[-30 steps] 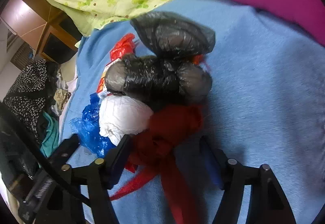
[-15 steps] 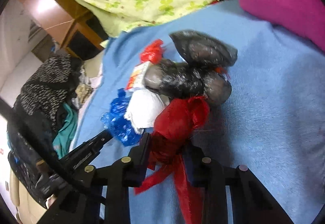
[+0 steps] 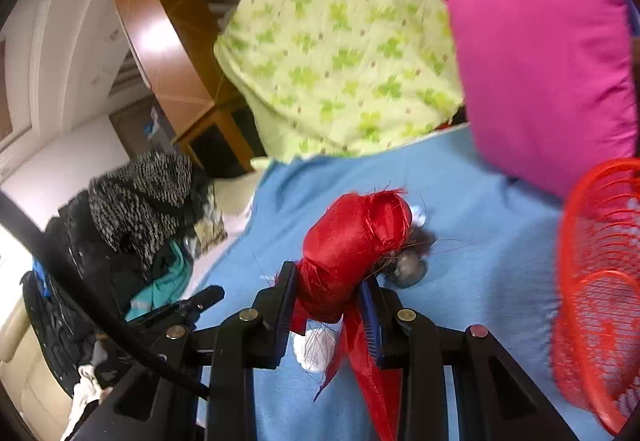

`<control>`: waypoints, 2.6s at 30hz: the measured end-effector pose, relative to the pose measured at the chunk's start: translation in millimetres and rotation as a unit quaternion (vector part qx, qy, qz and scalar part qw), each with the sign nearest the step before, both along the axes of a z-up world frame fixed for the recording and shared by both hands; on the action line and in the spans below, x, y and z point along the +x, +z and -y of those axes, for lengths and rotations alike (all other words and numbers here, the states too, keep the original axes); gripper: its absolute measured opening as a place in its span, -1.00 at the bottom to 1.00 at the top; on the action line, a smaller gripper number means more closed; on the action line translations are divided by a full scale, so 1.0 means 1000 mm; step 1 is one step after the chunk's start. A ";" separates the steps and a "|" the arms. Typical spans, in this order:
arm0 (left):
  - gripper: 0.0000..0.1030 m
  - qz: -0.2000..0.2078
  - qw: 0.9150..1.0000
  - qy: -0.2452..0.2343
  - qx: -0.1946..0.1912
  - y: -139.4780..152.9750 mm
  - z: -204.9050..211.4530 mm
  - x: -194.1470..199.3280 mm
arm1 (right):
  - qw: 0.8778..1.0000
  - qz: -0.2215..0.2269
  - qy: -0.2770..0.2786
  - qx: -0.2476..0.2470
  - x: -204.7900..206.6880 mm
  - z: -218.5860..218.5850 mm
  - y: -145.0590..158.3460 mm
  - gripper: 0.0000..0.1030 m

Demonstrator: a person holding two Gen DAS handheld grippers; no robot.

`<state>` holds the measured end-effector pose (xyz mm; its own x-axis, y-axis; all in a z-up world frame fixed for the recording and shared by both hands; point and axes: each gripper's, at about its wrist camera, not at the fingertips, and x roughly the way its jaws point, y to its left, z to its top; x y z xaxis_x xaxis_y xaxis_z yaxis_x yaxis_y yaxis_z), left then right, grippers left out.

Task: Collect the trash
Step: 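Drop the red bundle into the red wastebasket with the right gripper while the left grasps the blue bag, then grasp the white tissue with the right gripper and lift it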

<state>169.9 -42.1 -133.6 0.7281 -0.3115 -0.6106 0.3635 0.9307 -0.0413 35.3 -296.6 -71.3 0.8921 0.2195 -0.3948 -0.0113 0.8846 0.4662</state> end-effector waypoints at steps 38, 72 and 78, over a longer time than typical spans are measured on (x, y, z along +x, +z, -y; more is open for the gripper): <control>-0.92 0.028 0.994 -0.100 -0.028 0.100 0.094 -0.037 | 0.976 0.004 -0.217 0.020 -0.140 0.160 0.023 -0.37; 0.17 0.073 0.996 -0.044 -0.005 0.121 0.033 -0.031 | 0.997 0.059 -0.049 0.011 -0.100 0.088 0.037 0.35; 0.20 0.045 0.996 0.068 0.036 0.085 -0.072 -0.010 | 0.995 -0.024 0.095 0.015 -0.032 -0.001 0.001 0.35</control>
<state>159.9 29.5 -48.8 0.8127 -0.1650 -0.5589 0.2340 0.9708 0.0537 3.0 -296.0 -70.2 0.8137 0.3955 -0.4260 -0.1549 0.8539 0.4968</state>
